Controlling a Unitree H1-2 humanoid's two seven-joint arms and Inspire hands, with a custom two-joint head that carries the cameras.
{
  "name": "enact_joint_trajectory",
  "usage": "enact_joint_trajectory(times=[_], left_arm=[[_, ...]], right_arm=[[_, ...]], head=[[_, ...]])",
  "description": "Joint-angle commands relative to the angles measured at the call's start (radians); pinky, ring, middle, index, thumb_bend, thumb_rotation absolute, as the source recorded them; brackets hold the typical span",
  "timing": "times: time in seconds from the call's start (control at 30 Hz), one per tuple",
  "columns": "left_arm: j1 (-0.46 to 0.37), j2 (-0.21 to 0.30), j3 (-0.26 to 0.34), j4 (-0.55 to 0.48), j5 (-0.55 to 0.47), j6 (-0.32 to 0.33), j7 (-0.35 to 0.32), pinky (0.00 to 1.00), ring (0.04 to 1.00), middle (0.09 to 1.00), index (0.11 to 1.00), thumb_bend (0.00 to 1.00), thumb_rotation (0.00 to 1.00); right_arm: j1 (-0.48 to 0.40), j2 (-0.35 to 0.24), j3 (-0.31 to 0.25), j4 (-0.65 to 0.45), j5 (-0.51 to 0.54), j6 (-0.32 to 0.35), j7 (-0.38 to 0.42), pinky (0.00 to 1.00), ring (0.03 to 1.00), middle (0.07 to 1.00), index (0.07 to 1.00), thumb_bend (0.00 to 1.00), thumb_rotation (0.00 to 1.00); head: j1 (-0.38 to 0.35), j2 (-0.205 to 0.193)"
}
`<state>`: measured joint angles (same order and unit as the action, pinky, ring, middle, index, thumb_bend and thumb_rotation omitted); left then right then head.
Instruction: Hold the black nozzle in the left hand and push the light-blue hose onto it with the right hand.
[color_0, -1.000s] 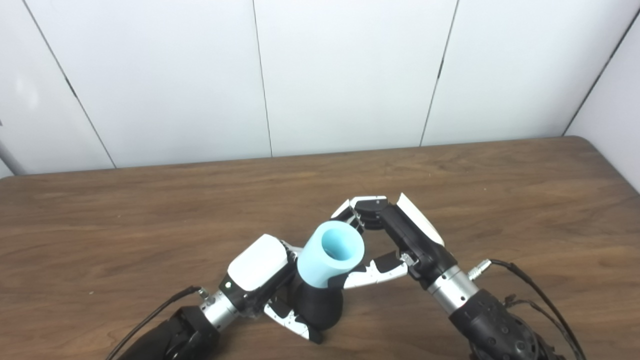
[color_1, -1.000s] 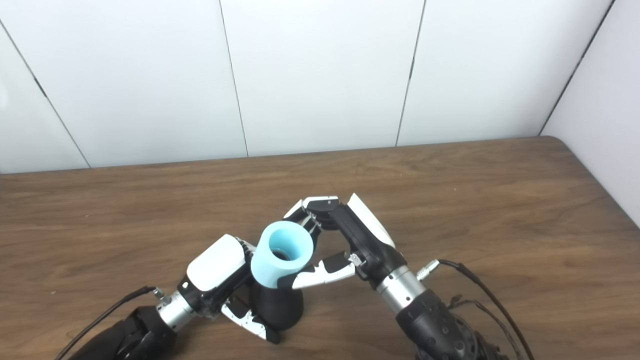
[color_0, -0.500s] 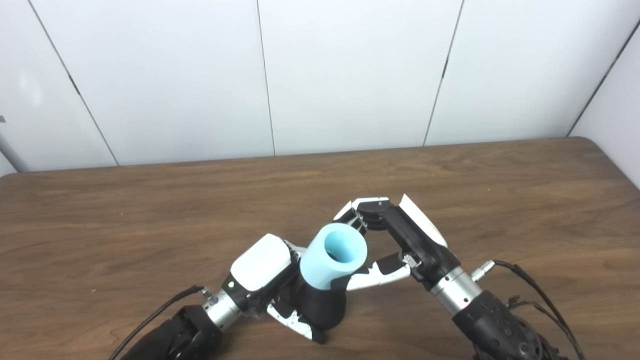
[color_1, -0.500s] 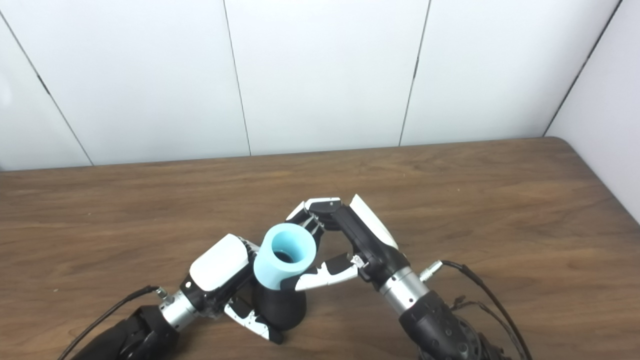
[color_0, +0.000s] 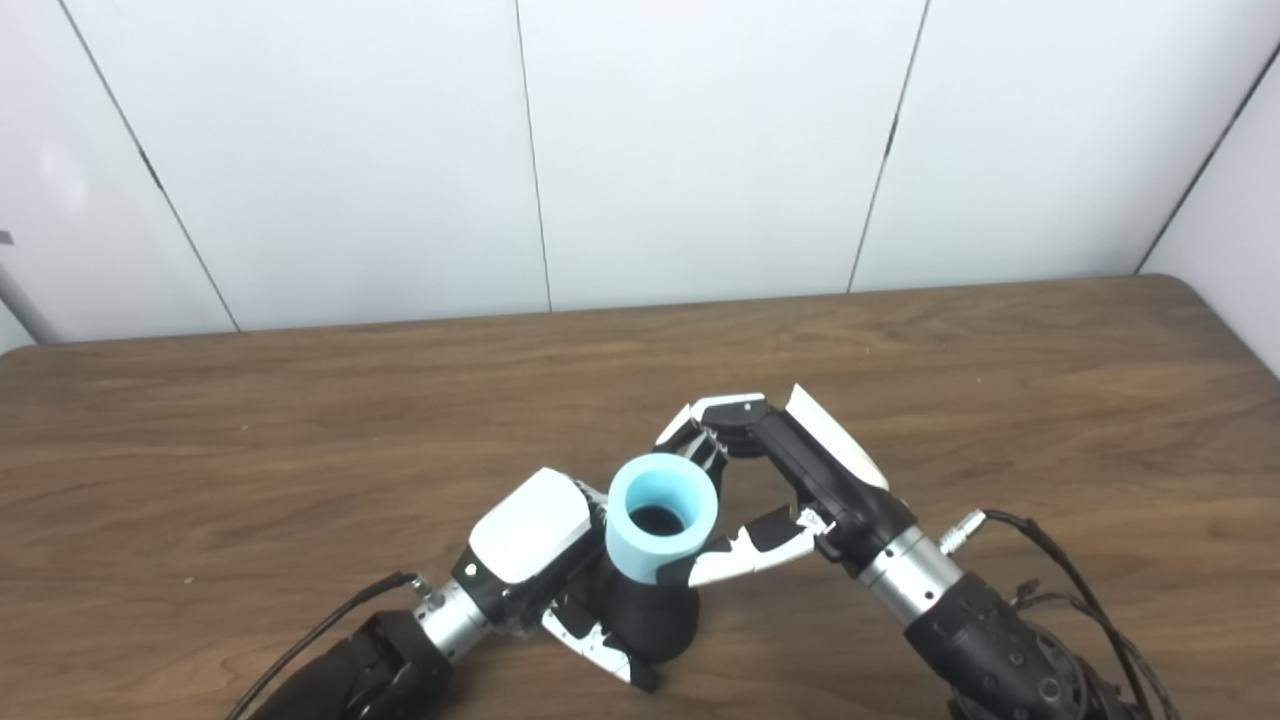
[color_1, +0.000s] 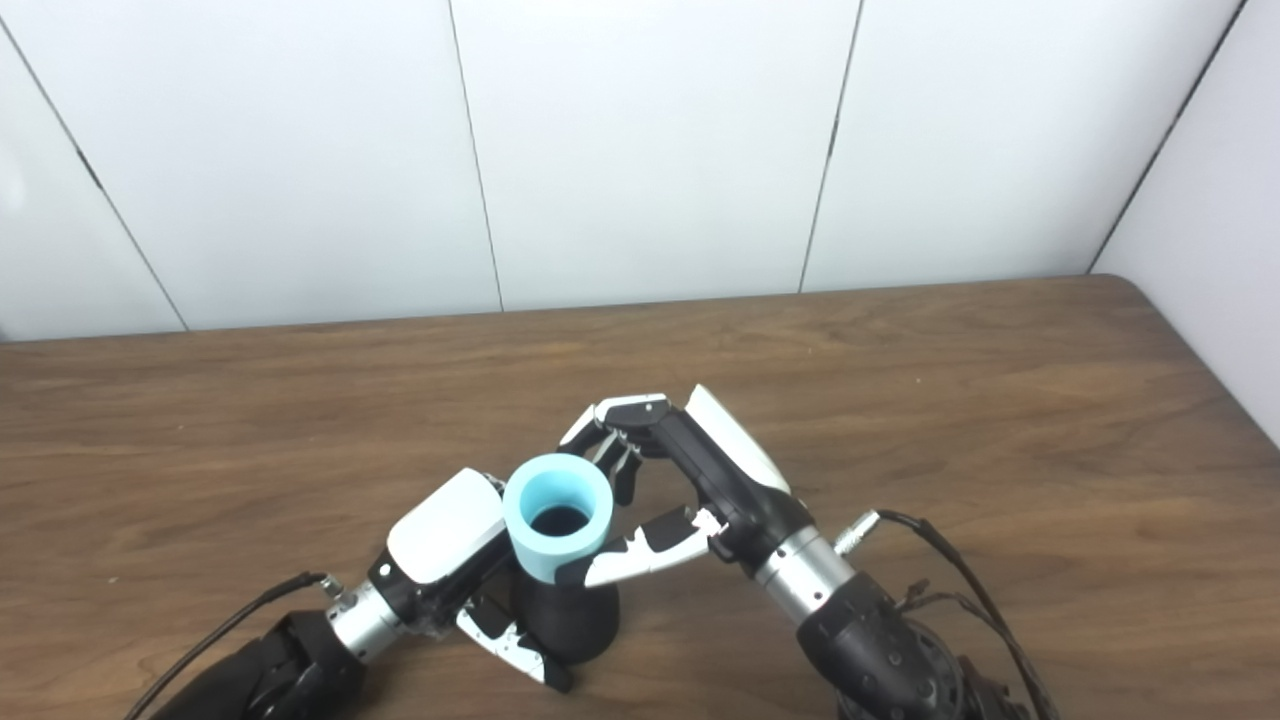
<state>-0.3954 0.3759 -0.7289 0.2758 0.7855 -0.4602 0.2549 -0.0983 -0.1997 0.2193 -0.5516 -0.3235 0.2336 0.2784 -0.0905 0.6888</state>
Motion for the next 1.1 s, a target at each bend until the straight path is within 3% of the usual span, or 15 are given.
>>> enact_joint_trajectory(times=[0.0, 0.03, 0.27, 0.43, 0.5, 0.57, 0.73, 0.83, 0.9, 1.07], left_arm=[[0.12, -0.042, -0.071, 0.081, 0.027, -0.009, -0.03, 0.16, 0.222, 0.473, 0.482, 0.52, 0.0], [0.119, -0.042, -0.07, 0.08, 0.032, -0.009, -0.032, 0.16, 0.229, 0.435, 0.499, 0.52, 0.0], [0.117, -0.039, -0.073, 0.08, 0.057, -0.009, 0.003, 0.12, 0.174, 0.471, 0.482, 0.52, 0.0], [0.113, -0.032, -0.074, 0.076, 0.053, -0.009, 0.007, 0.15, 0.207, 0.472, 0.482, 0.52, 0.0], [0.114, -0.031, -0.072, 0.077, 0.054, -0.009, 0.002, 0.16, 0.221, 0.409, 0.508, 0.51, 0.0], [0.113, -0.029, -0.074, 0.078, 0.05, -0.009, 0.001, 0.16, 0.218, 0.459, 0.487, 0.52, 0.0], [0.112, -0.024, -0.08, 0.076, 0.068, -0.009, 0.008, 0.18, 0.256, 0.406, 0.519, 0.51, 0.0], [0.115, -0.025, -0.076, 0.071, 0.074, -0.009, 0.005, 0.17, 0.237, 0.394, 0.515, 0.51, 0.0], [0.114, -0.026, -0.078, 0.073, 0.076, -0.009, 0.008, 0.15, 0.213, 0.443, 0.494, 0.52, 0.0], [0.114, -0.029, -0.079, 0.078, 0.077, -0.009, 0.009, 0.17, 0.234, 0.394, 0.514, 0.51, 0.0]], right_arm=[[-0.038, -0.006, -0.001, -0.037, -0.016, 0.007, 0.006, 0.28, 0.427, 0.568, 0.473, 0.49, 0.0], [-0.039, -0.005, -0.002, -0.037, -0.019, 0.01, 0.009, 0.28, 0.422, 0.567, 0.477, 0.49, 0.0], [-0.04, -0.004, -0.004, -0.031, -0.025, 0.015, 0.019, 0.32, 0.463, 0.557, 0.456, 0.49, 0.0], [-0.038, -0.003, -0.008, -0.033, -0.036, 0.029, 0.018, 0.31, 0.454, 0.56, 0.457, 0.49, 0.0], [-0.037, -0.003, -0.009, -0.034, -0.037, 0.032, 0.018, 0.31, 0.454, 0.561, 0.456, 0.49, 0.0], [-0.035, -0.003, -0.011, -0.033, -0.031, 0.028, 0.017, 0.31, 0.46, 0.558, 0.453, 0.49, 0.0], [-0.031, -0.005, -0.018, -0.032, -0.018, 0.026, 0.018, 0.32, 0.465, 0.554, 0.453, 0.49, 0.0], [-0.03, -0.005, -0.02, -0.034, -0.024, 0.032, 0.021, 0.32, 0.466, 0.554, 0.451, 0.49, 0.0], [-0.03, -0.006, -0.02, -0.035, -0.026, 0.034, 0.024, 0.32, 0.462, 0.555, 0.452, 0.49, 0.0], [-0.029, -0.006, -0.02, -0.034, -0.028, 0.032, 0.025, 0.32, 0.463, 0.553, 0.45, 0.49, 0.0]], head=[[0.0, 0.001], [0.0, 0.001], [-0.001, 0.001], [-0.002, 0.0], [-0.003, 0.0], [-0.004, 0.0], [-0.004, 0.001], [-0.004, 0.001], [-0.004, 0.001], [-0.002, 0.0]])
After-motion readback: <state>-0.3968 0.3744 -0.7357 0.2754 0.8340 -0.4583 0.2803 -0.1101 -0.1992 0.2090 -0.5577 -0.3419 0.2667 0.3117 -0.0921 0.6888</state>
